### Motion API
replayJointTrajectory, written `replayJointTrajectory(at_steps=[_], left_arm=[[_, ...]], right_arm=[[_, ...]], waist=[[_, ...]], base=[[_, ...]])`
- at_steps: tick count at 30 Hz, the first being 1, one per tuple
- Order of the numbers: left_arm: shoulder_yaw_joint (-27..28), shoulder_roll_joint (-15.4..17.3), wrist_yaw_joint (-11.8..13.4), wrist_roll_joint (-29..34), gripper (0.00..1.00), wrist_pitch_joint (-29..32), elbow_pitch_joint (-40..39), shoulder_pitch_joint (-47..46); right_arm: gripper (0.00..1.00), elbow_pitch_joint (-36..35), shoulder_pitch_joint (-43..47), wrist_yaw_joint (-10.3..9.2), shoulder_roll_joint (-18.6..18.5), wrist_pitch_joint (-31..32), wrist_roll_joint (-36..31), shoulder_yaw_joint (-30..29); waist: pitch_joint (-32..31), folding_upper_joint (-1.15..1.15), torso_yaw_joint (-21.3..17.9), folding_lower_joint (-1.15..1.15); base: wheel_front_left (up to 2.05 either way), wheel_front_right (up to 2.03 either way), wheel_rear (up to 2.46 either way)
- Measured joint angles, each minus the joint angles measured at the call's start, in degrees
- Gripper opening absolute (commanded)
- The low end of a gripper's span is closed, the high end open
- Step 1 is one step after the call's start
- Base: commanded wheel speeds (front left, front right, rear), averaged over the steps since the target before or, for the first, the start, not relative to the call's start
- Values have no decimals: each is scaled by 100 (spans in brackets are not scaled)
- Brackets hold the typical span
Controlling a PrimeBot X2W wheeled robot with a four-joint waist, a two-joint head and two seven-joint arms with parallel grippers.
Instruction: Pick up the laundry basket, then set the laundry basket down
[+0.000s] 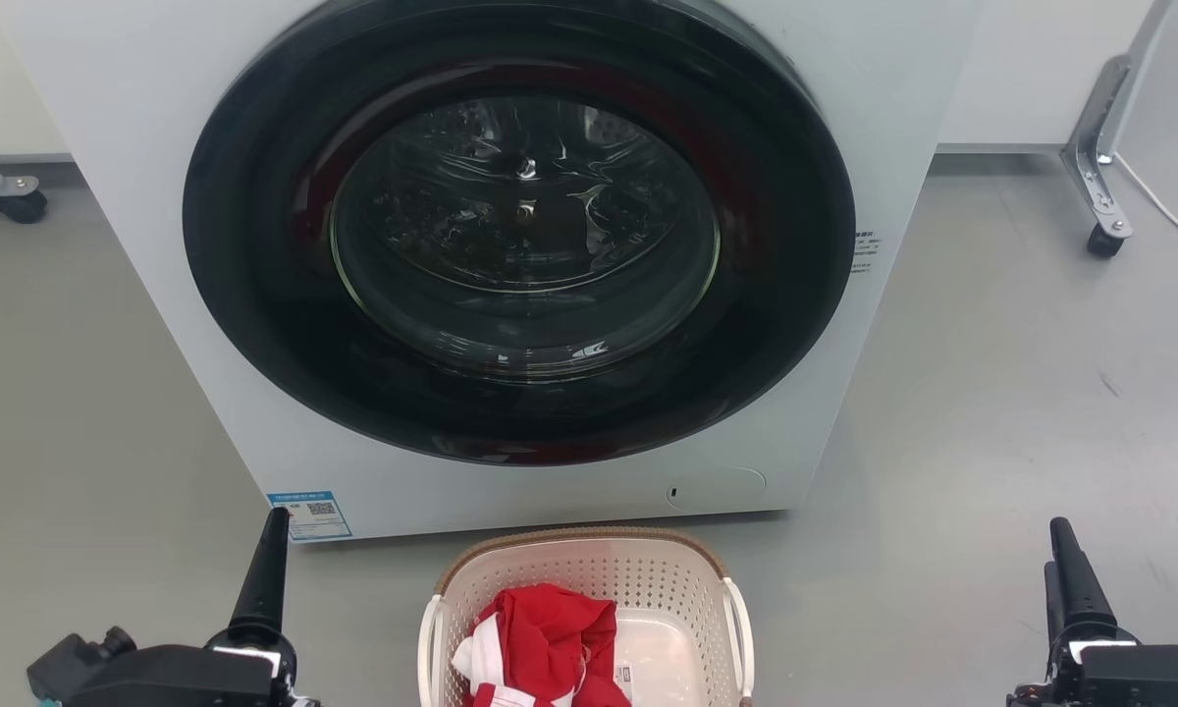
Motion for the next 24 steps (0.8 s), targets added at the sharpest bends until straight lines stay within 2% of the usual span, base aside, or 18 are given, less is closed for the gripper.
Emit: replayJointTrajectory(at_steps=[9,24], left_arm=[[-322,223,53,894,100,-222,-152,-121],[-825,541,417,2380,100,-556,-447,-220]], right_arm=[[100,-123,-108,-67,-199,-199,-890,254],[100,-434,-116,-446,-538,-504,-2671,787]], waist=[[-13,0,15,0],[-27,0,47,0]], base=[[0,0,0],[0,0,0]])
